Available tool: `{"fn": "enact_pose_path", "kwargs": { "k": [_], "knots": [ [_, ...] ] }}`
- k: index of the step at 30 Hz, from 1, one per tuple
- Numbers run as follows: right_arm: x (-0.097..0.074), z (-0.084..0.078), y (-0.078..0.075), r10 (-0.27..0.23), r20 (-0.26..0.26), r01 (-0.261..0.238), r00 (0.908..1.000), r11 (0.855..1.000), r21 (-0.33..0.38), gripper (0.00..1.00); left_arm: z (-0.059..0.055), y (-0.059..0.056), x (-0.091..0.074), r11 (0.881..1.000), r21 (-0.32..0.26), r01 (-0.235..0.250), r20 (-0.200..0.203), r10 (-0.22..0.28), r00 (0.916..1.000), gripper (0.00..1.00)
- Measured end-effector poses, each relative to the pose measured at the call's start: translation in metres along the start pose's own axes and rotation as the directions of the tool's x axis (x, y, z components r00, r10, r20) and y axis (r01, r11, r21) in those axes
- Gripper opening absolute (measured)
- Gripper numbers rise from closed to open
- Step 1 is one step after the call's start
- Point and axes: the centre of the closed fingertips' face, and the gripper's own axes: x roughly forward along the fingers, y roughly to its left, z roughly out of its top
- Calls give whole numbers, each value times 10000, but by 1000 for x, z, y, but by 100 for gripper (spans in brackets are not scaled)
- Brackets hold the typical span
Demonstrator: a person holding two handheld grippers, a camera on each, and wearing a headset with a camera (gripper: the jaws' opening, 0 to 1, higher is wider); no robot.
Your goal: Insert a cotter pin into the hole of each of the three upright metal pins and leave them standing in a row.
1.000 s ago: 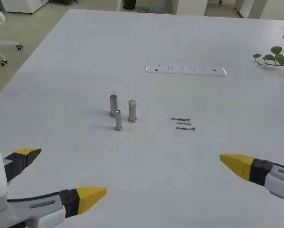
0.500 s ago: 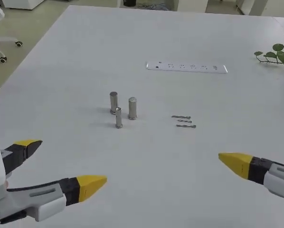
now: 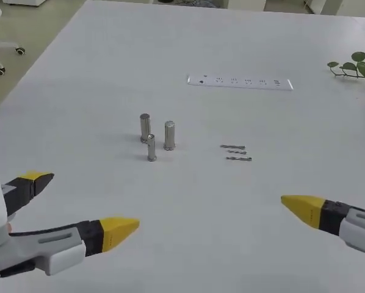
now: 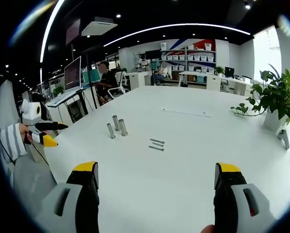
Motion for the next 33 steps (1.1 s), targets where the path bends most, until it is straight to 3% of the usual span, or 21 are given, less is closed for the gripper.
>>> {"fn": "enact_pose_path", "kwargs": {
  "k": [3,7,17,26,33],
  "knots": [
    [0,0,1,4,-22,-4,10000,10000,-10,99,3,0,3,9999,-136,76,162,-74,9998,96],
    [1,0,1,-17,-12,17,10000,10000,16,99,14,2,5,9986,-510,127,721,-90,9974,91],
    [1,-1,-1,-61,-51,61,10000,9999,125,99,31,5,14,9982,-483,346,1147,-288,9930,84],
    [1,-1,-1,-78,-73,79,9999,9999,149,99,48,17,29,9999,81,150,1218,-159,9924,85],
    [4,-1,-3,-111,-116,113,9999,9998,176,99,75,31,45,9991,388,162,1404,-215,9899,84]
  ]
}}
